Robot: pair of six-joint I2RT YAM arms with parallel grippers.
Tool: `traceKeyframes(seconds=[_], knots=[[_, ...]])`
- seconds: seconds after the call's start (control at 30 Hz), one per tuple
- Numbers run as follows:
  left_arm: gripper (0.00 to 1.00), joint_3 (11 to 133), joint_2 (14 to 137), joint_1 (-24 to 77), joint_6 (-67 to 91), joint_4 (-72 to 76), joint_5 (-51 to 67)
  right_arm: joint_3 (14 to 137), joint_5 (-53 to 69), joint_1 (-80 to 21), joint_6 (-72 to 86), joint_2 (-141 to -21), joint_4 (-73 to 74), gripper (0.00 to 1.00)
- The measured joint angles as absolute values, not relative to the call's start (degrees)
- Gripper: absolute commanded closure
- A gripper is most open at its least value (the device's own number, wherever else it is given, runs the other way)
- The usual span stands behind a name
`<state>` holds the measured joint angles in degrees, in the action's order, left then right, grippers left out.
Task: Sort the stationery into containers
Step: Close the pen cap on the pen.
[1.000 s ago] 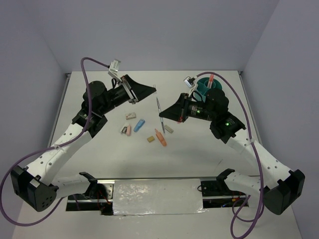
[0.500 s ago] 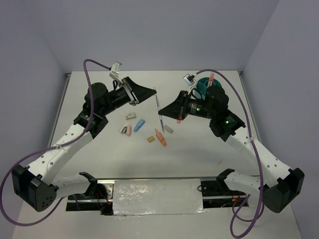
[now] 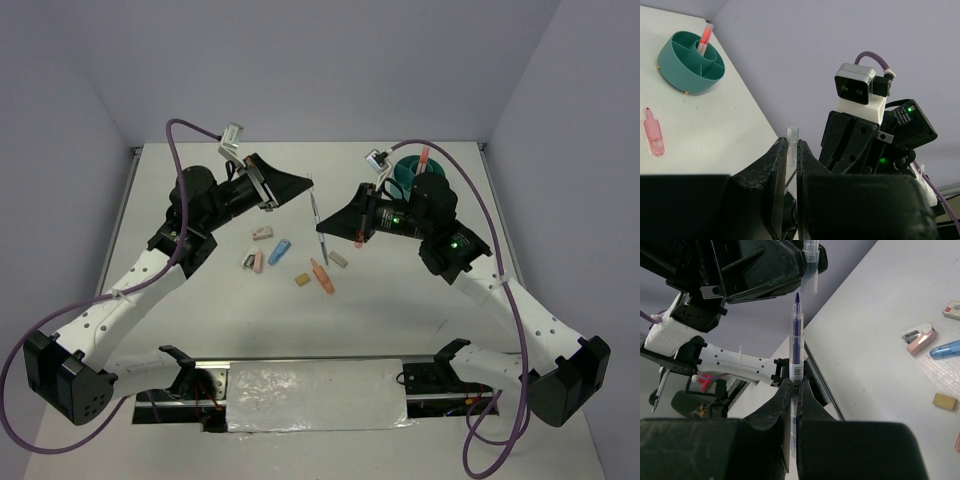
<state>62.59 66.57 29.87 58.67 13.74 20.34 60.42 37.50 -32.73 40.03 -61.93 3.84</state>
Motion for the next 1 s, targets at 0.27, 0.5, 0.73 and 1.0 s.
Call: traceKeyframes(seconds=[0.27,0.5,0.73,1.0], knots=[[1.00,62.59,66.57,29.87,58.67,13.74,20.29,60.42,37.47,-32.86,40.01,-62.02,3.84,1.00],[1.00,62.59,66.57,29.87,58.65,13.69,20.18,60.42,37.19,-32.86,40.14,-62.52,3.84,1.00],[1.00,62.59,66.57,29.87,58.67,13.72,20.18,60.42,36.82,-32.86,40.21,-62.59,3.84,1.00],[1.00,61.87,66.52,29.87,58.92,14.52,20.27,60.42,35.88,-32.86,40.23,-62.67,3.84,1.00]])
